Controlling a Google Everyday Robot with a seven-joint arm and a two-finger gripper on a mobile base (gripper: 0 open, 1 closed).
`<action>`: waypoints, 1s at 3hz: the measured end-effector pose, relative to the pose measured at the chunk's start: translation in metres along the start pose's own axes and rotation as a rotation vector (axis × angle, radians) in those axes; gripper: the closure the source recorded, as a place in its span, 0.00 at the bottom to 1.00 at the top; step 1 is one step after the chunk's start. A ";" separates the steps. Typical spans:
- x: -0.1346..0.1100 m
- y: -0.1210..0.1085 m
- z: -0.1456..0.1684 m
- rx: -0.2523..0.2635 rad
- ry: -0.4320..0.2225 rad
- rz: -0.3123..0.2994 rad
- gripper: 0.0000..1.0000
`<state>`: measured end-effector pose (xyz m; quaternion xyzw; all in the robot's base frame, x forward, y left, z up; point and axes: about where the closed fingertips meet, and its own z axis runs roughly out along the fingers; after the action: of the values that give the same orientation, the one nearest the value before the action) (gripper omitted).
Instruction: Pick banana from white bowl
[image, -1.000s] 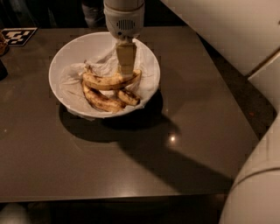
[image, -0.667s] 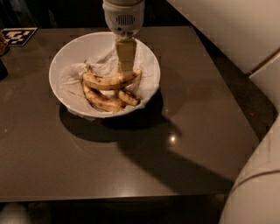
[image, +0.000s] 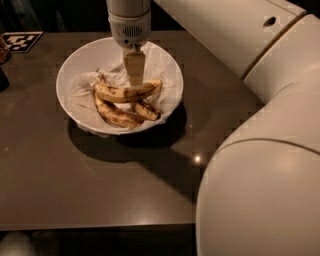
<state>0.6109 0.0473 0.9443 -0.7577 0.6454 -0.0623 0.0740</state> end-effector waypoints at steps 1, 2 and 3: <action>-0.005 -0.003 0.026 -0.060 -0.017 -0.003 0.38; -0.006 0.004 0.044 -0.111 -0.039 0.009 0.42; -0.007 0.007 0.058 -0.152 -0.053 0.015 0.42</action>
Offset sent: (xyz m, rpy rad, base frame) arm -0.0251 -0.0147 -0.0651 -0.0310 0.2727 -0.0225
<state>0.6143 0.0551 0.8863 -0.7575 0.6519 0.0076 0.0341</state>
